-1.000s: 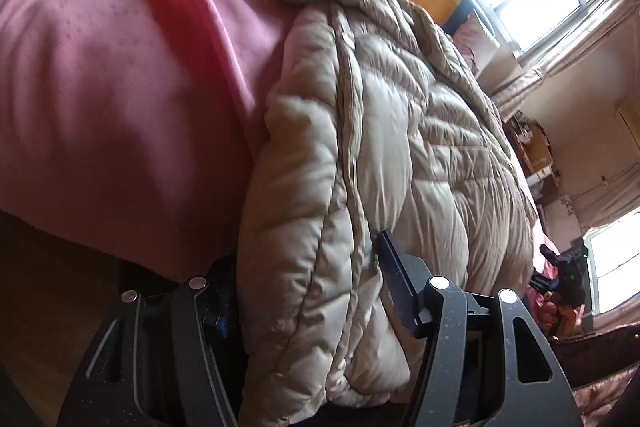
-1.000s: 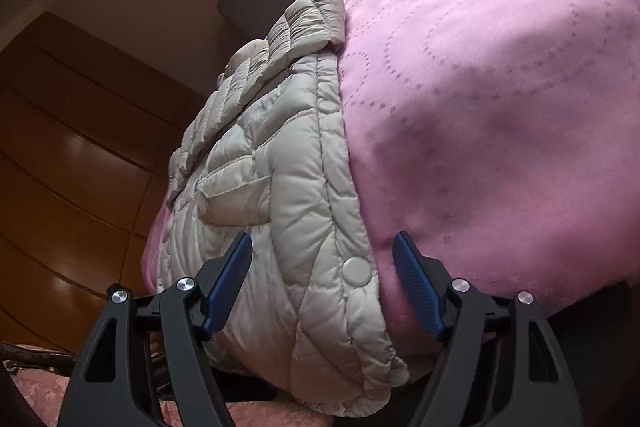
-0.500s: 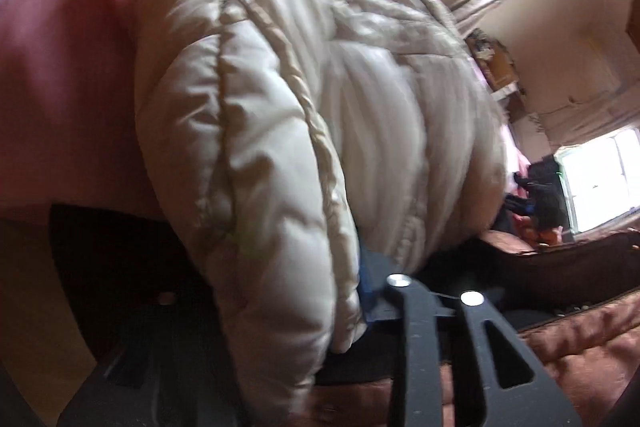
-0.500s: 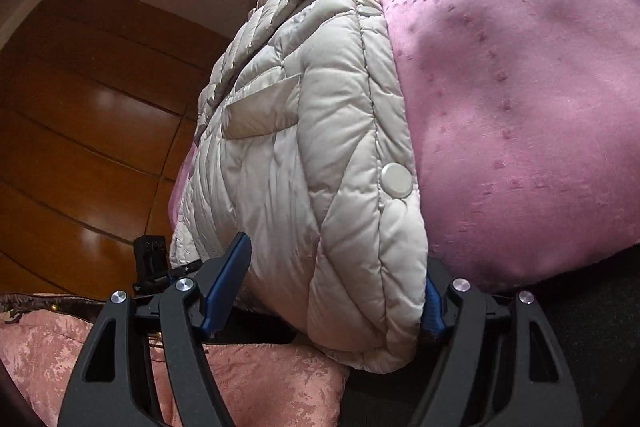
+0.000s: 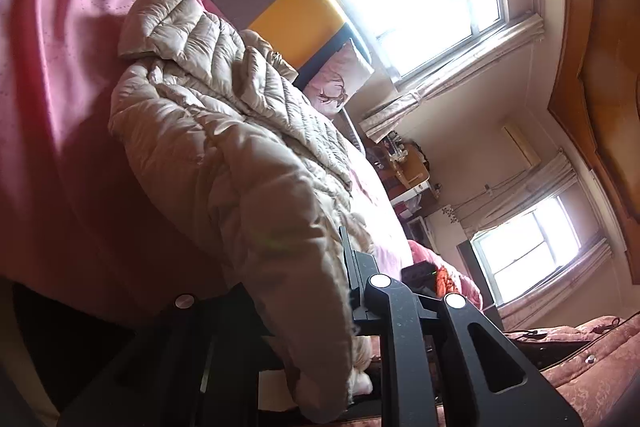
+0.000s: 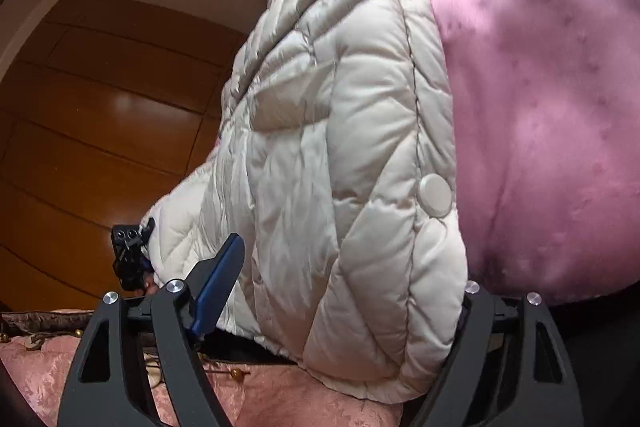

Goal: Fold large clothes

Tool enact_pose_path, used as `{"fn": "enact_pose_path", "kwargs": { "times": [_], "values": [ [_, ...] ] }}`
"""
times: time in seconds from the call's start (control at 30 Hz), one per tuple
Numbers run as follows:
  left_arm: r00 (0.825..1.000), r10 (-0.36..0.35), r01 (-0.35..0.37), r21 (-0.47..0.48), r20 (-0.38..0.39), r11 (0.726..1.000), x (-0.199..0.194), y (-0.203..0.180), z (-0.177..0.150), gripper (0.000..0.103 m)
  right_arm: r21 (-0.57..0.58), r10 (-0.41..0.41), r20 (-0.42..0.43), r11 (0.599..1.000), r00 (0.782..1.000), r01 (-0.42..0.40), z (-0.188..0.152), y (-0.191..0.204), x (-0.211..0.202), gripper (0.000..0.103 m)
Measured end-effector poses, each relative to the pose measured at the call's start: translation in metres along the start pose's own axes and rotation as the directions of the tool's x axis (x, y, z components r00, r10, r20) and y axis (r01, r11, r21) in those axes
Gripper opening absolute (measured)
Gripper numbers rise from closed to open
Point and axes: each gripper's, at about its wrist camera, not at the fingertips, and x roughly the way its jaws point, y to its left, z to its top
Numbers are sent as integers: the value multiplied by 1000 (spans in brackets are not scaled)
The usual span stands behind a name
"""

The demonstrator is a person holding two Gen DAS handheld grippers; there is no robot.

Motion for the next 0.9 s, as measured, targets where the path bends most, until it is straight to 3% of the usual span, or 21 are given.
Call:
{"fn": "enact_pose_path", "kwargs": {
  "times": [0.03, 0.1, 0.17, 0.2, 0.23, 0.3, 0.37, 0.6, 0.67, 0.77, 0.83, 0.9],
  "values": [
    [1000, -4, 4, -9, 5, 1000, -2, 2, -1, 15, -4, 18, -7, 1000, 1000, -18, -1, 1, 1, 72],
    [1000, -11, 12, -35, 24, 999, -5, 7, 1, 15, -17, 25, -10, 1000, 1000, -25, -1, 3, 0, 39],
    [999, -15, 18, -57, 48, 998, -10, 9, 6, 14, -11, 95, 30, 995, 995, -95, 0, 6, -12, 22],
    [998, -15, 19, -63, 65, 998, -16, 9, 8, 14, -20, 141, 65, 990, 988, -140, -2, 8, -21, 19],
    [997, -14, 19, -63, 79, 998, -20, 7, 8, 14, -37, 192, 107, 981, 976, -189, -2, 12, -31, 19],
    [994, -23, 30, -59, 111, 998, -29, 1, 11, 14, -76, 309, 197, 951, 930, -300, -4, 21, -59, 18],
    [989, -52, 61, -63, 141, 996, -37, -5, 13, 14, -116, 374, 260, 927, 890, -356, -3, 28, -76, 18],
    [983, -106, 116, -63, 152, 991, -56, -27, 8, 13, -166, 468, 301, 884, 831, -437, -8, 43, -96, 18],
    [981, -123, 136, -79, 147, 988, -59, -31, 6, 13, -165, 511, 304, 859, 804, -484, -17, 42, -103, 18],
    [965, -211, 231, -132, 154, 964, -71, -37, -1, 13, -177, 583, 321, 811, 747, -557, -32, 38, -113, 18],
    [951, -260, 287, -164, 167, 944, -76, -37, -1, 14, -180, 627, 350, 774, 696, -607, -44, 35, -118, 18],
    [936, -299, 335, -204, 185, 920, -81, -34, -2, 13, -167, 636, 388, 761, 668, -627, -52, 27, -122, 18]
  ]
}}
